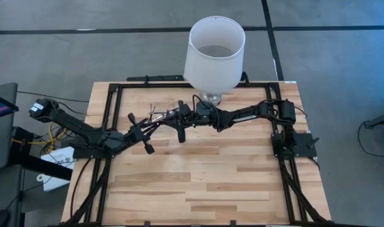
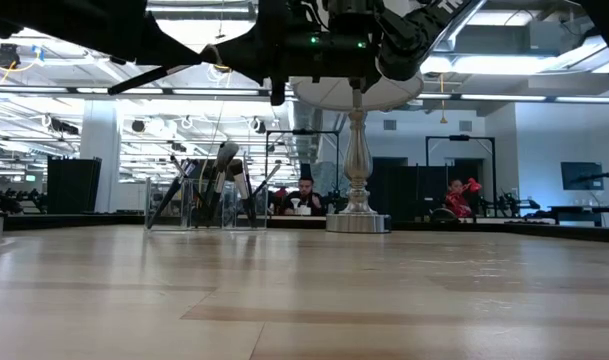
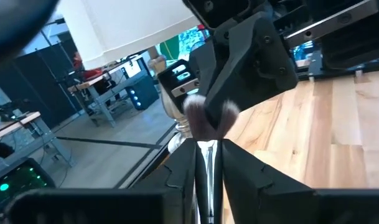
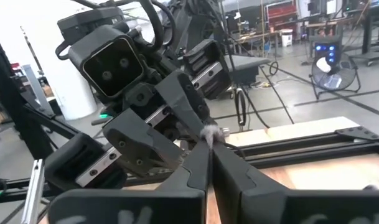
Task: Put items in baskets/containers
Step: Put the black blush brush into the transparent organizer
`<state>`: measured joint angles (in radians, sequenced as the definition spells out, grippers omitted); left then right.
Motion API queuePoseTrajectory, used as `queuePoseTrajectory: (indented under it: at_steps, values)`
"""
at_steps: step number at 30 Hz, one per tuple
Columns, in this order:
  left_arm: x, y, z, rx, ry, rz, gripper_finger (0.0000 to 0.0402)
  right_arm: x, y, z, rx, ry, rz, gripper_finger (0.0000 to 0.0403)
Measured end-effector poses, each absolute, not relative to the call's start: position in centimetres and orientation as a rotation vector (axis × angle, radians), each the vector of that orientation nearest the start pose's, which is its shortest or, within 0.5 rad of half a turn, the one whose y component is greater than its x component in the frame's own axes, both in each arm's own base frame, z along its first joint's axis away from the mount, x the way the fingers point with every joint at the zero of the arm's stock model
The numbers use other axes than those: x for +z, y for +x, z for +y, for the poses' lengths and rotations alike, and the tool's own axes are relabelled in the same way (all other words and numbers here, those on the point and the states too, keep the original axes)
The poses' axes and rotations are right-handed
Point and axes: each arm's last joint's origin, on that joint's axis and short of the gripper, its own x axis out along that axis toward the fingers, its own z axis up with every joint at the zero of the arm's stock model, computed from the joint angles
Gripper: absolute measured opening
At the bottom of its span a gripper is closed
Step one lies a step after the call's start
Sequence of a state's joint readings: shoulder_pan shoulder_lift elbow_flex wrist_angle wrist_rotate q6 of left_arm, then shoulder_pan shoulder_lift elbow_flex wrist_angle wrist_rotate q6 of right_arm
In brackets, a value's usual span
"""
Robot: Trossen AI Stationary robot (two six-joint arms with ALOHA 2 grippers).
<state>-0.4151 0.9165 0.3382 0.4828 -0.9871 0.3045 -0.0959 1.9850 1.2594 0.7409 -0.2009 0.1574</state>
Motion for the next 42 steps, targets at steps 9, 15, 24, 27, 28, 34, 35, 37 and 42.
queuePoseTrajectory:
  at_steps: [9, 15, 24, 27, 28, 34, 35, 37, 42]
  values:
    - [22.1, 17.7, -4.0, 0.630, 0.335, 0.168, 0.0136, 22.8, 44.3, -4.7, -0.011, 0.071, -0.010, 0.0001]
    - [22.1, 17.6, -3.3, 0.764, 0.334, 0.185, 0.0181, 22.0, 44.0, -6.1, -0.073, 0.080, 0.101, 0.0001]
    - [22.2, 17.3, -3.2, 0.898, 0.335, 0.200, 0.0201, 24.4, 43.1, -6.2, -0.214, -0.069, 0.229, 0.0000]
    - [22.2, 17.3, -3.2, 0.898, 0.336, 0.200, 0.0197, 27.0, 43.6, -5.6, -0.212, -0.076, 0.323, 0.0000]
    - [22.2, 17.3, -3.2, 0.898, 0.335, 0.200, 0.0195, 27.7, 43.8, -5.3, -0.210, -0.080, 0.373, 0.0000]
    - [21.8, 17.1, -3.1, 0.907, 0.343, 0.210, 0.0186, 29.1, 46.4, -3.8, -0.145, -0.165, 0.497, 0.0000]
    - [21.7, 17.1, -3.1, 0.926, 0.345, 0.213, 0.0185, 28.7, 46.7, -3.7, -0.139, -0.173, 0.514, 0.0000]
    - [21.6, 16.9, -3.0, 0.974, 0.345, 0.218, 0.0184, 28.0, 47.5, -3.8, -0.138, -0.176, 0.524, 0.0000]
    - [21.6, 16.6, -2.8, 1.085, 0.351, 0.235, 0.0183, 25.6, 49.3, -4.6, -0.139, -0.210, 0.561, 0.0000]
